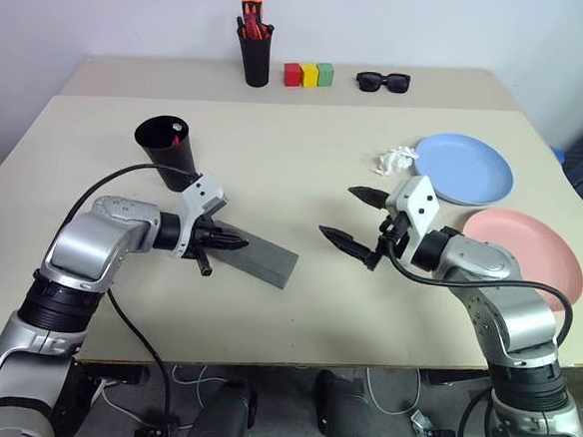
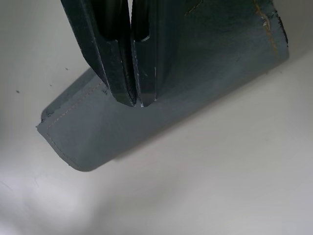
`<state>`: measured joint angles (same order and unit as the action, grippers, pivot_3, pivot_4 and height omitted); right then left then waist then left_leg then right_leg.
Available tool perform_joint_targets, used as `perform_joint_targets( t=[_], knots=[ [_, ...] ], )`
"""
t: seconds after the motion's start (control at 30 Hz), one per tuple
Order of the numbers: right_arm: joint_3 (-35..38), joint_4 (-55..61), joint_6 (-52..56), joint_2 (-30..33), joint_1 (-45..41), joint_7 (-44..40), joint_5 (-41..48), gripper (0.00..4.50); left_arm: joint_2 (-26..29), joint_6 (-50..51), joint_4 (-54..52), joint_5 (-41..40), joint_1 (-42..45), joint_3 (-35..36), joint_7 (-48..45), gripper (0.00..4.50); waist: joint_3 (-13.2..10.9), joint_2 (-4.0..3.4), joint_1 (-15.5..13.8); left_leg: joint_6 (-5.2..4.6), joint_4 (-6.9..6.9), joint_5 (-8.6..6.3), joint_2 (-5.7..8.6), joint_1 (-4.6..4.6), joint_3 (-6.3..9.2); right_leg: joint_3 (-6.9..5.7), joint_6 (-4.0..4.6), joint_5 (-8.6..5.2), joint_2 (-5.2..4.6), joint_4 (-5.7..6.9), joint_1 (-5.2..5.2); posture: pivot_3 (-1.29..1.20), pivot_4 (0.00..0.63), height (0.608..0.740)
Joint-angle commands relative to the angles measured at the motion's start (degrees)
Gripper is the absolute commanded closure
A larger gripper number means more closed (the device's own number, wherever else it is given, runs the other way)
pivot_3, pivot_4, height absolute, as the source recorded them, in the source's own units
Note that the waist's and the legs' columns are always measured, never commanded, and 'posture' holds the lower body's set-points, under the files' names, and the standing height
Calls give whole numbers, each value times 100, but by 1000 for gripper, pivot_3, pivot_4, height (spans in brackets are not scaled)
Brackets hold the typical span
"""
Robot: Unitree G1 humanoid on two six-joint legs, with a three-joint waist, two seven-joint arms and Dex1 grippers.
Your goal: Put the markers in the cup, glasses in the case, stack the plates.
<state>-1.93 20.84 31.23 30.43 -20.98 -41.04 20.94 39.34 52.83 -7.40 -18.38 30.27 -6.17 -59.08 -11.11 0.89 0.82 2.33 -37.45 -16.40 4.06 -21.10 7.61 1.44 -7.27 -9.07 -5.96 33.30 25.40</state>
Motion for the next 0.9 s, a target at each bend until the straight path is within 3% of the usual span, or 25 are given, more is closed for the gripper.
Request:
perform_joint_targets(
  t=[0.03, 0.23, 0.43, 0.53, 0.7, 0.77, 0.9],
  knots=[
    [-20, 62, -193, 15, -156, -26, -42, 0, -95, -40, 104, -62, -243, 4, 201, 4434, 2, -3, -1, 0, 0, 0, 0, 3, -1, 0, 0, 0, 0, 0, -3, 0, 150, 740],
    [-21, 14, -232, 19, -203, -32, -59, 0, -101, -313, 201, -45, -398, -19, 344, 4434, 4, -4, -1, -1, 6, 0, 0, 37, -1, 1, 0, -1, 0, -5, -37, 0, 150, 740],
    [102, -159, -343, -26, -292, 111, -110, 0, -598, -551, 456, -779, 171, 746, 333, 4434, 4, -4, -6, -1, 16, -1, -2, 73, -1, 0, -1, -4, 0, -11, -70, 0, 150, 740],
    [389, -476, -411, -71, -498, 393, -135, 0, -657, -533, 536, -1317, 540, 1119, 14, 3567, 0, 2, -9, -1, 11, 0, -1, 63, 1, -1, -1, -3, 0, -11, -62, 0, 150, 740],
    [847, -1227, -427, 262, -709, 878, -501, 0, -431, -893, 806, -1497, 835, 1094, -590, 912, 2, -2, -1, 0, 24, -1, 0, 67, -3, 1, 0, -3, -1, -13, -60, 0, 150, 740],
    [975, -1574, -168, 464, -700, 1091, -668, 0, -396, -997, 952, -1542, 966, 1037, -817, 79, 2, -2, -1, -1, 26, -1, 0, 66, -4, 1, 1, -3, -1, -14, -59, 0, 150, 740],
    [1440, -1534, 609, 846, -350, 1523, -814, 0, -461, -1584, 1339, -1455, 1247, 928, -1256, 79, 1, -2, -39, -1, 22, -1, 0, 60, -4, 1, 1, -3, -1, -14, -59, 0, 150, 740]
  ],
)
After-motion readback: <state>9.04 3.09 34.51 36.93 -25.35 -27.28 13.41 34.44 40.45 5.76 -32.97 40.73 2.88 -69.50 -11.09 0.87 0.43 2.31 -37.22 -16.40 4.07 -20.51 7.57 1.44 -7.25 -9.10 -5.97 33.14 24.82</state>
